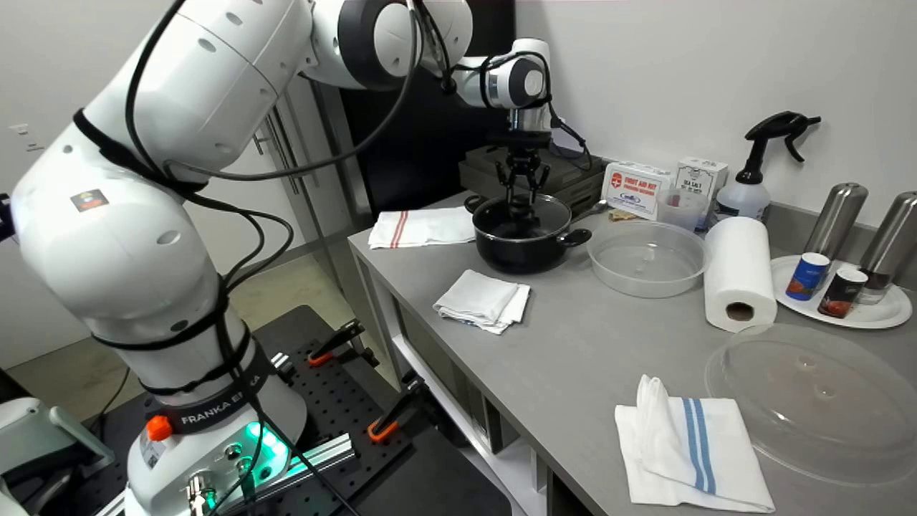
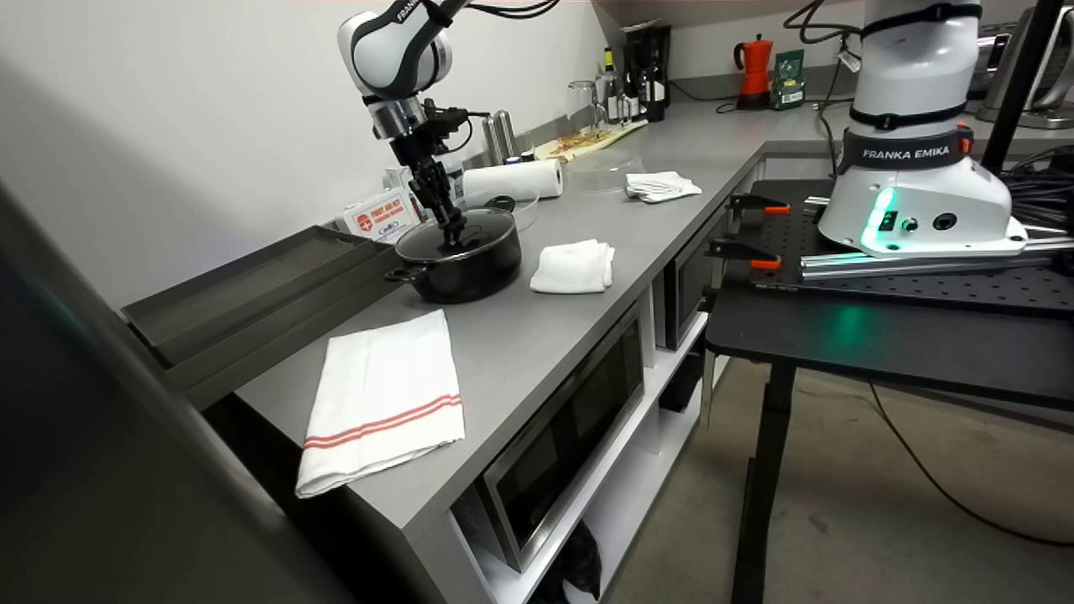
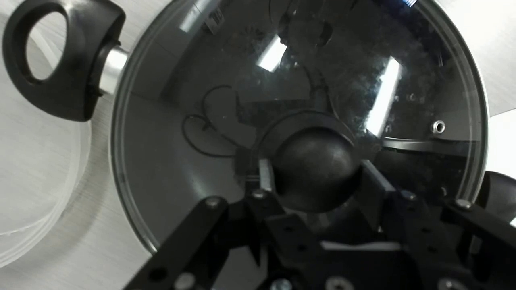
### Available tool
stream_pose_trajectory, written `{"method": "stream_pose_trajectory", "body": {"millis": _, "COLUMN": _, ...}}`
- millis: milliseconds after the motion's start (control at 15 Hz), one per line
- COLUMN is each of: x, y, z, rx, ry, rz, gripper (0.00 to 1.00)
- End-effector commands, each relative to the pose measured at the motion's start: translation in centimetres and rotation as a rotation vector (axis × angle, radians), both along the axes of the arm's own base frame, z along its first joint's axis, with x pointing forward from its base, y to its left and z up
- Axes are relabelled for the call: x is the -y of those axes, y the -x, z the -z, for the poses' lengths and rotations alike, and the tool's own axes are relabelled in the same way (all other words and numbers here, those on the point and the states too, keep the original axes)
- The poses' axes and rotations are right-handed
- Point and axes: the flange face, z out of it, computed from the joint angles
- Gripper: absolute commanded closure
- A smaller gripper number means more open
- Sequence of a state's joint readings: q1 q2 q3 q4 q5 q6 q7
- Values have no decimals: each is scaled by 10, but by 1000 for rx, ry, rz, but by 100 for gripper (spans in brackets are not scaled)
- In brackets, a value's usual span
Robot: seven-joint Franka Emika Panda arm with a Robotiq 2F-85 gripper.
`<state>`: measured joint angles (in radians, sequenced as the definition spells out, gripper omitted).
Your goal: Pick up the lid and put it on the pot
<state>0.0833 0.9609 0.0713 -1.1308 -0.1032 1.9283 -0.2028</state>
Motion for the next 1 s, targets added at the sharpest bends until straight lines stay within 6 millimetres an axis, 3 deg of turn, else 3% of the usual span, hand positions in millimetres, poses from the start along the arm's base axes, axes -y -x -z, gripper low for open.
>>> {"method": "stream_pose_trajectory", "body": {"millis": 0, "x": -1, "y": -6, "z": -12, "rx": -14, "ry": -31, "rz": -6, "gripper": 16}}
{"method": "stream_pose_trajectory", "body": {"millis": 133, "x": -1, "y": -7, "z": -17, "rx": -15, "ry": -30, "rz": -5, "gripper": 2}}
{"method": "stream_pose_trajectory", "body": {"millis": 200, "x": 0, "y": -8, "z": -18, "rx": -14, "ry": -30, "rz": -4, "gripper": 1}}
{"method": "stream_pose_trajectory", "body": {"millis": 933, "x": 1, "y": -9, "z": -26, "rx": 4, "ry": 0, "rz": 8, "gripper": 0}}
